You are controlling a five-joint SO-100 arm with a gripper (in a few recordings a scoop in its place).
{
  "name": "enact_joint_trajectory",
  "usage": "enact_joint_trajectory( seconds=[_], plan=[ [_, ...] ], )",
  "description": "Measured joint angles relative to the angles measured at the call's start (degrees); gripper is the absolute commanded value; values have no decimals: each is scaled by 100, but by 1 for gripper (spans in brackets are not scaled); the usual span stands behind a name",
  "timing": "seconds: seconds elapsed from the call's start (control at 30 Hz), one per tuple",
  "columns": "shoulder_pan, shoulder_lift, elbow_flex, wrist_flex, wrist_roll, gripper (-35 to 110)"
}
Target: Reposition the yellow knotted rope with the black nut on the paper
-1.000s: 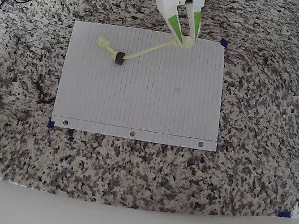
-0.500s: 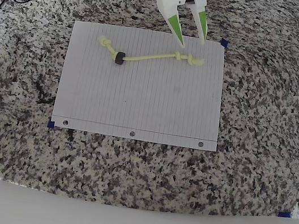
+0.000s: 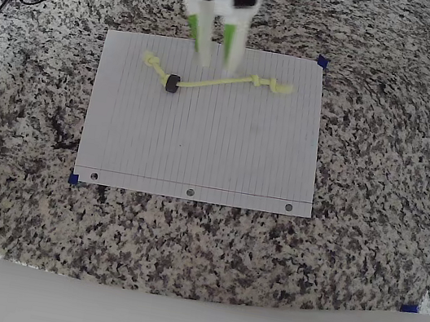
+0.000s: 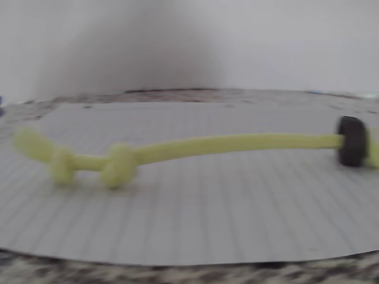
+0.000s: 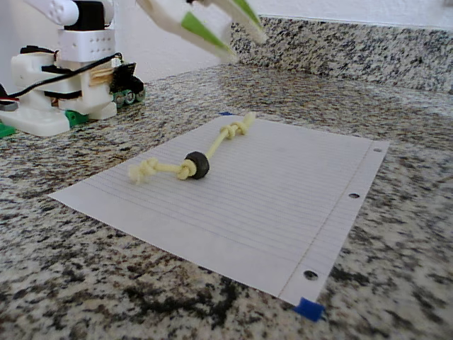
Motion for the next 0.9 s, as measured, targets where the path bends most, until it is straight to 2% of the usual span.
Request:
enact_joint_trajectory(
  seconds=[0.1, 0.13, 0.23, 0.27, 0.5, 0.9],
  plan=[
    [501, -923, -352, 176, -773, 43],
    [686, -1178, -396, 229, -905, 37],
    [1116, -1679, -466, 352, -1072, 3],
    [1222, -1749, -466, 396, -1090, 0],
    [1705, -1775, -475, 800, -1397, 0],
    [1740, -2470, -475, 940, -2057, 0]
  ],
)
